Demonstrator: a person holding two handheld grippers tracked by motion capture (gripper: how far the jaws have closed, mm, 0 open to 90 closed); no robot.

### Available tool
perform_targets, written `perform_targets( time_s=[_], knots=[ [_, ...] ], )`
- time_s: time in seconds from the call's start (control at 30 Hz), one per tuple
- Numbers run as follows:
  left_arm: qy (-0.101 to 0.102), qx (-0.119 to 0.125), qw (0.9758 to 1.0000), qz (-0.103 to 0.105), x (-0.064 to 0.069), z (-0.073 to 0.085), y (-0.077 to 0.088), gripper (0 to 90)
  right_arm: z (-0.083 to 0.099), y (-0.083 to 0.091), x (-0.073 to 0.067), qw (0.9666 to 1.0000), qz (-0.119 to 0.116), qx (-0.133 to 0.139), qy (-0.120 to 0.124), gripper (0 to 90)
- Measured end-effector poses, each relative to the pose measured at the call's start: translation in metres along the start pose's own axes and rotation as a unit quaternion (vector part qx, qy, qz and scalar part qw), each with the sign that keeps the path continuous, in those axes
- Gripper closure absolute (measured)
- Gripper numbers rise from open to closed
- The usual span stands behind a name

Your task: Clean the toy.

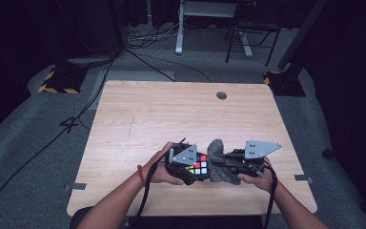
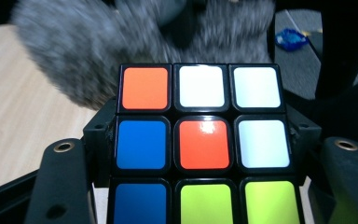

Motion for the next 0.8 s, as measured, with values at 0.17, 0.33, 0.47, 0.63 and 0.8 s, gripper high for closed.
perform_targets(
  time_s=[0.17,0.33,0.47,0.63,0.8],
  knots=[
    [0.001,0.008,0.9999,-0.01,-0.002,-0.001,0.007,33.6,0.009,-0.007,0.001,0.9991,0.0,-0.041,0.007,80.8],
    [0.004,0.023,0.9997,-0.011,-0.004,-0.004,0.012,33.6,0.022,-0.011,0.007,0.9983,-0.005,-0.055,-0.017,80.7],
    [0.013,0.025,0.9996,-0.005,-0.006,-0.001,0.007,33.4,0.019,-0.01,0.006,0.9992,-0.018,-0.026,-0.024,80.7],
    [0.011,0.019,0.9998,-0.001,-0.006,-0.001,0.006,33.2,0.013,-0.005,0.004,0.9994,-0.025,-0.001,-0.025,80.8],
    [-0.007,-0.02,0.9997,-0.013,-0.003,0.004,-0.006,33.2,0.002,-0.004,-0.005,0.9989,-0.039,0.022,-0.012,80.8]
  ],
)
Point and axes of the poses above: each handheld gripper's, and its own axes: y roughly backward along the jaws, z roughly out of its underside, x roughly to its right, the point moved 5 cm from there along -y, roughly forward along the jaws, and after that the axes turned 6 degrees about y, right-handed, at the moved point
